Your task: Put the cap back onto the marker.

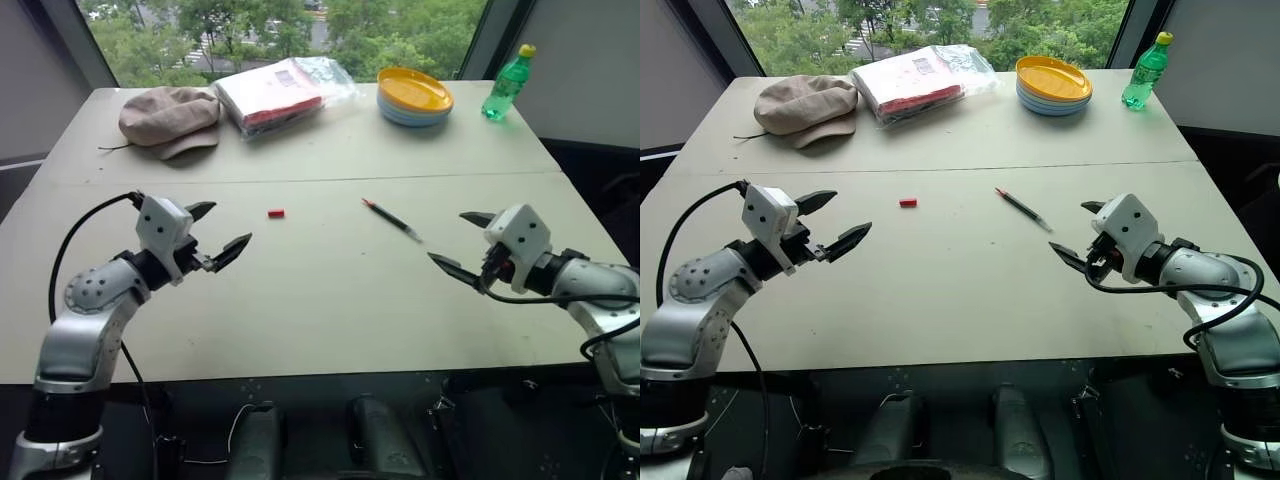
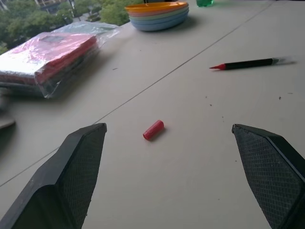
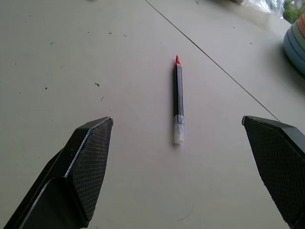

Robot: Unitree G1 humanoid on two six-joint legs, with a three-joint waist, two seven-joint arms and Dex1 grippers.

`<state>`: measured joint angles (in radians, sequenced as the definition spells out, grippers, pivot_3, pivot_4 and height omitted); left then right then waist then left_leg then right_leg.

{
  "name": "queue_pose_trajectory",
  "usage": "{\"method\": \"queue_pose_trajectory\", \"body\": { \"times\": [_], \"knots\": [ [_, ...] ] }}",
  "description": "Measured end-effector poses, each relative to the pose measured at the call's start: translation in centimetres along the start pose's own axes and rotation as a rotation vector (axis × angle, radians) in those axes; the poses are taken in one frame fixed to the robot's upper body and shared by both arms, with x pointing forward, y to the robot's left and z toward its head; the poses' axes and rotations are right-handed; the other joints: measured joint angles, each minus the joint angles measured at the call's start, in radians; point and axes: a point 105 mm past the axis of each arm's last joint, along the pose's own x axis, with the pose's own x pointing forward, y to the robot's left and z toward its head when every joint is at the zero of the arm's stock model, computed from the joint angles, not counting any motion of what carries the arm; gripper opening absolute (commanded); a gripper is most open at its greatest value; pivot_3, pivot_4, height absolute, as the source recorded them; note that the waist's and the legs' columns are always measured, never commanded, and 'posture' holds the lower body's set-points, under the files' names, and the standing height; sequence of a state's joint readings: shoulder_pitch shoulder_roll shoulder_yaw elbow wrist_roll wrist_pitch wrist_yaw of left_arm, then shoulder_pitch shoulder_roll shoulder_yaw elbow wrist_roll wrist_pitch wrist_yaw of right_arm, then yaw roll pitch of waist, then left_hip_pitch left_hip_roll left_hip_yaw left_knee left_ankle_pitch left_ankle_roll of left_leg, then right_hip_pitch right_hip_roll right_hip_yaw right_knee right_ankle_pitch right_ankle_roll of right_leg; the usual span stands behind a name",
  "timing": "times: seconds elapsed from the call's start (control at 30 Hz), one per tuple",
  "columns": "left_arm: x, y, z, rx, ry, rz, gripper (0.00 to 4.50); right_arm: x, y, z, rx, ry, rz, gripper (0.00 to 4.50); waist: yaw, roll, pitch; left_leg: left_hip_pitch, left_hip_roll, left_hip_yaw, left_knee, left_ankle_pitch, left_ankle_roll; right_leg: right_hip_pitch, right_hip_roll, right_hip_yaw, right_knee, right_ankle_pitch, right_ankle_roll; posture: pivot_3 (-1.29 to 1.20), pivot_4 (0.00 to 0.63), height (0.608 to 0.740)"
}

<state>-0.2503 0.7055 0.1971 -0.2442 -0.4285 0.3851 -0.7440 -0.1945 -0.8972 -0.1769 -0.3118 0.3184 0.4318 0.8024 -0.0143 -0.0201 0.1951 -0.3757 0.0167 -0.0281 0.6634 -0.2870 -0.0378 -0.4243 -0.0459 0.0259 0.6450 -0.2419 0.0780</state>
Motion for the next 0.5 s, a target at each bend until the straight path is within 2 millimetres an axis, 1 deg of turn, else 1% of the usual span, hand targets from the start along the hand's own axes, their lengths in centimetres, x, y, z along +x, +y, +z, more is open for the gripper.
{"method": "queue_pose_trajectory", "body": {
  "times": [0.1,0.2,0.33,0.5],
  "knots": [
    [0.0,0.4,0.3,-0.008,0.009,-0.037,4.42,0.0,-0.1,0.5,0.003,0.004,0.032,4.50,0.000,0.000,0.001,-0.001,0.000,0.000,0.000,0.000,0.000,-0.001,0.000,0.000,0.000,0.000,0.000,0.00,0.150,0.740],
    [-0.3,1.1,0.7,-0.001,0.020,-0.060,4.42,-0.3,-1.0,1.8,-0.013,-0.011,0.032,4.50,-0.002,0.000,0.001,-0.001,0.000,0.000,0.000,0.000,0.000,-0.002,0.000,0.000,0.000,0.000,0.001,0.00,0.150,0.740],
    [-0.2,1.3,0.4,-0.035,0.029,-0.074,4.42,-0.2,-1.5,3.1,-0.025,-0.043,0.023,4.50,-0.001,0.000,0.001,-0.002,0.000,0.000,0.000,0.000,0.000,-0.002,0.000,0.000,0.000,0.001,0.003,0.00,0.150,0.740],
    [-0.1,1.2,0.5,-0.036,0.024,-0.088,4.42,0.1,-1.2,3.3,-0.019,-0.058,0.032,4.50,0.000,0.000,0.001,-0.002,0.000,0.000,0.000,0.000,0.000,-0.002,0.000,0.000,0.000,0.001,0.003,0.00,0.150,0.740]
  ]
}}
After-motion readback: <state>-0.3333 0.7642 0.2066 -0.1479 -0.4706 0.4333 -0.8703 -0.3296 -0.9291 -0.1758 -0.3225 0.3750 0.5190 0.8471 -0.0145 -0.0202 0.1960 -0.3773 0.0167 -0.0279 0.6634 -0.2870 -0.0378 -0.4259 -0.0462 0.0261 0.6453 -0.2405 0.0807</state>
